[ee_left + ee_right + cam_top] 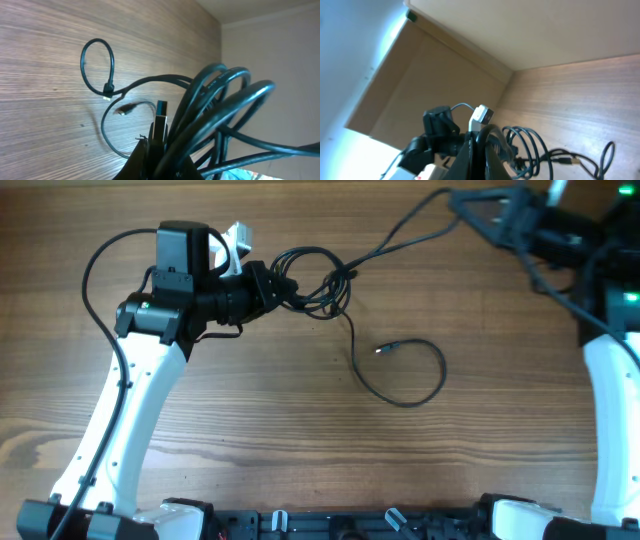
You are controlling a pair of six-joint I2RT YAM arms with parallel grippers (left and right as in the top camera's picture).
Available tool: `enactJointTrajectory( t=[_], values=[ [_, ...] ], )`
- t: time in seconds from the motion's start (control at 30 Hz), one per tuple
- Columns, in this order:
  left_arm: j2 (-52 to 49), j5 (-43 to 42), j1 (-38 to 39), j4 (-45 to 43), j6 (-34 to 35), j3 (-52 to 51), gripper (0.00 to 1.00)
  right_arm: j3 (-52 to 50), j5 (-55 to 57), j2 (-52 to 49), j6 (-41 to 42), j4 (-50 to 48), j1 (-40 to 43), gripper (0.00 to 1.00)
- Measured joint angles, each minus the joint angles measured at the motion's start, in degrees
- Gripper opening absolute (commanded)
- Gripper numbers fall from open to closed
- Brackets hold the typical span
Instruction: Untangle cables
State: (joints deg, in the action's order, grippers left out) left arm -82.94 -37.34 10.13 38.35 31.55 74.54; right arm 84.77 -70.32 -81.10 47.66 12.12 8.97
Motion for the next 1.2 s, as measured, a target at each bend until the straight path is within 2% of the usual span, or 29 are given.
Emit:
enactJointTrajectory(
  t=[0.17, 0.3, 0.4, 0.47, 0.57, 0.67, 0.8, 0.83, 1.0, 1.2],
  values=[
    [1.6, 0.9, 1.0, 3.0, -0.5, 1.6, 0.04, 0.0, -5.3, 0.0, 4.4, -1.9, 10.2, 0.04],
    [0.0, 9.0, -1.3, 6.7, -3.5, -0.8, 0.04, 0.5, -1.3, 0.0, 5.7, -1.9, 23.6, 0.04],
    [-0.4, 11.5, -1.3, 6.6, -5.6, -1.1, 0.04, 0.6, 0.1, 0.0, 5.4, 0.9, 25.3, 0.05],
    [-0.4, 12.3, -1.3, 6.6, -6.5, -1.1, 0.04, 0.7, 0.5, 0.0, 3.8, 4.4, 24.5, 0.09],
    [-0.4, 12.7, -1.3, 5.8, -7.3, -1.1, 0.04, 1.1, 2.0, 0.0, -1.7, 13.6, 19.0, 0.27],
    [-0.4, 12.1, -1.3, 4.0, -7.5, -1.1, 0.04, 1.2, 6.2, 0.0, -7.1, 19.5, 13.4, 0.4],
    [-0.4, 10.9, -1.3, 2.8, -7.5, -1.1, 0.04, 1.2, 15.2, 0.0, -12.1, 25.4, -1.9, 0.54],
    [-0.4, 10.6, -1.3, 2.8, -7.5, -1.1, 0.04, 1.2, 19.3, 0.0, -13.2, 26.5, -7.2, 0.56],
    [-0.4, 7.6, -1.3, 2.8, -7.5, -1.1, 0.04, 0.6, 29.1, -0.9, -14.7, 28.6, -21.4, 0.56],
    [-0.4, 1.7, -1.3, 1.4, -6.9, -1.1, 0.04, 0.4, 33.2, -8.2, -14.7, 27.4, -31.1, 0.56]
  ],
)
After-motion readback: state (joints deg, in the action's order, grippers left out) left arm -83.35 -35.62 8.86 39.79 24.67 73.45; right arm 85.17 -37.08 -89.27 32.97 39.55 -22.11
